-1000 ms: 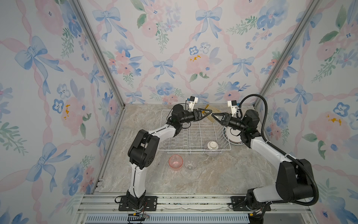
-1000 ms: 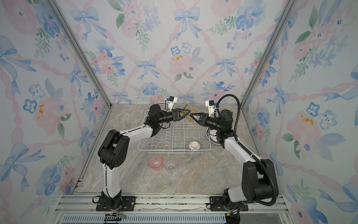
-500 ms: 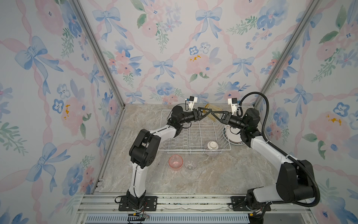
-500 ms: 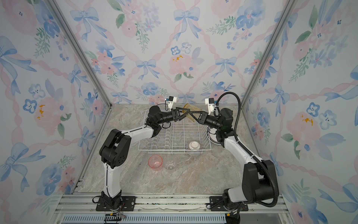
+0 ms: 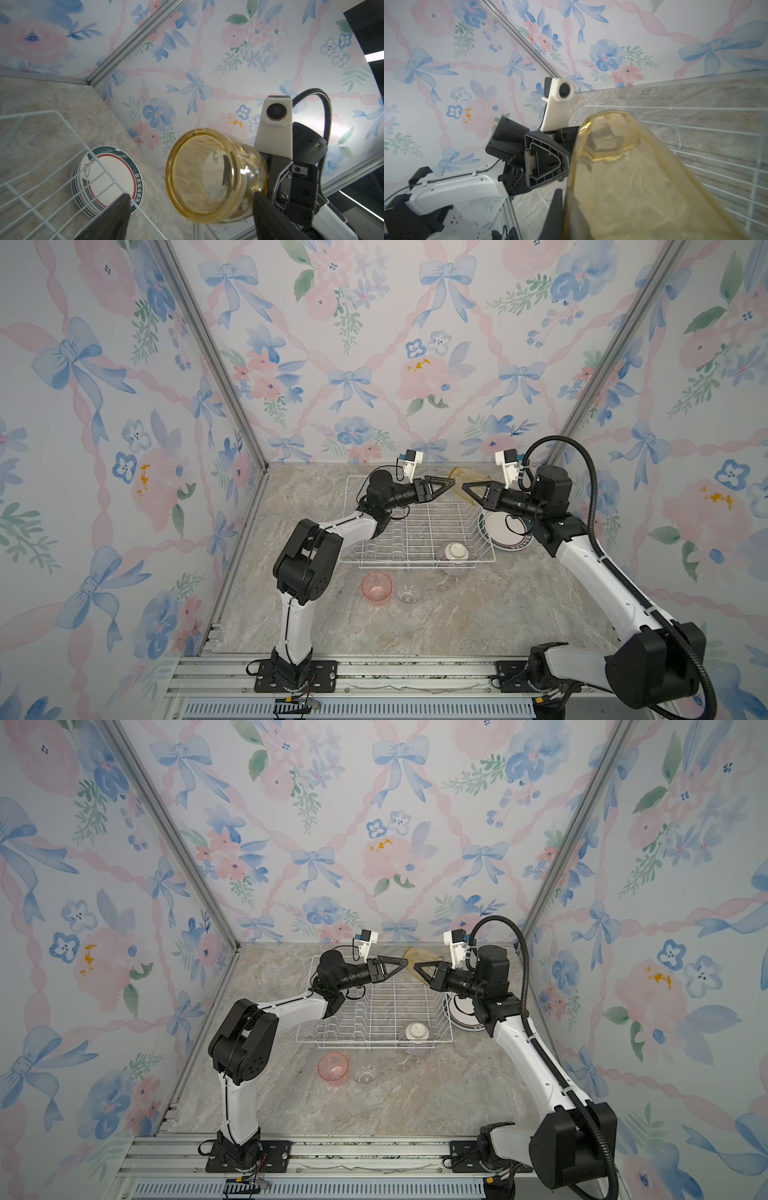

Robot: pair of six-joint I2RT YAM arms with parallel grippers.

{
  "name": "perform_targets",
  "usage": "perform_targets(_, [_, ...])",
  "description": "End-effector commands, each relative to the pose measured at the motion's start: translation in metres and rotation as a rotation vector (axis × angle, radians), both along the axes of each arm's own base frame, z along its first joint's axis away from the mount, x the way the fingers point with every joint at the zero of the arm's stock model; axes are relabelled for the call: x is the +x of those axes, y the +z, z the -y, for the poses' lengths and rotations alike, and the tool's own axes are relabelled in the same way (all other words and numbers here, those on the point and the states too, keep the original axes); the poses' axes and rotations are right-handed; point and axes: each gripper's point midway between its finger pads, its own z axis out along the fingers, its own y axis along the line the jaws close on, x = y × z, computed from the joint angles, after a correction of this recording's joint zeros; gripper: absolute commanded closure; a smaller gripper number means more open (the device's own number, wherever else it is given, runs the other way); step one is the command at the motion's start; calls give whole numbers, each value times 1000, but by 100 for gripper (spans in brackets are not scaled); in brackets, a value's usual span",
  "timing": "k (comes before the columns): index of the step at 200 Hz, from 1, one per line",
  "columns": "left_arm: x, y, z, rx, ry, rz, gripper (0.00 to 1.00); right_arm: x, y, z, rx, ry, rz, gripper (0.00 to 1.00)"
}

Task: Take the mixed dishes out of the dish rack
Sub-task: 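Close the right gripper on the yellow glass and open the left gripper, then carry the yellow glass with the right gripper down beside the clear glass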

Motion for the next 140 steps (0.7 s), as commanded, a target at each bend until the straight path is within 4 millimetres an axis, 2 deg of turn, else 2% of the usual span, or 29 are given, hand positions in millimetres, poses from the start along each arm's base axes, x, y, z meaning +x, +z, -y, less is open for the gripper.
perform_targets(1, [9,-18,-7,134,88,25,13,-31,-8,20,-251,-33,0,100])
perform_targets(35, [24,-59,-15,393,213,22,13,-79,-20,31,-519,-14,-34,100])
perform_targets(59, [25,-71,-22,578,298,58,13,-116,-40,25,-674,75,-97,100])
perform_targets(100, [17,-53,-45,681,408,132,12,-177,-86,12,-961,276,-215,100])
perform_targets(140, [7,-41,-65,727,459,158,11,-218,-126,-21,-1043,461,-301,100])
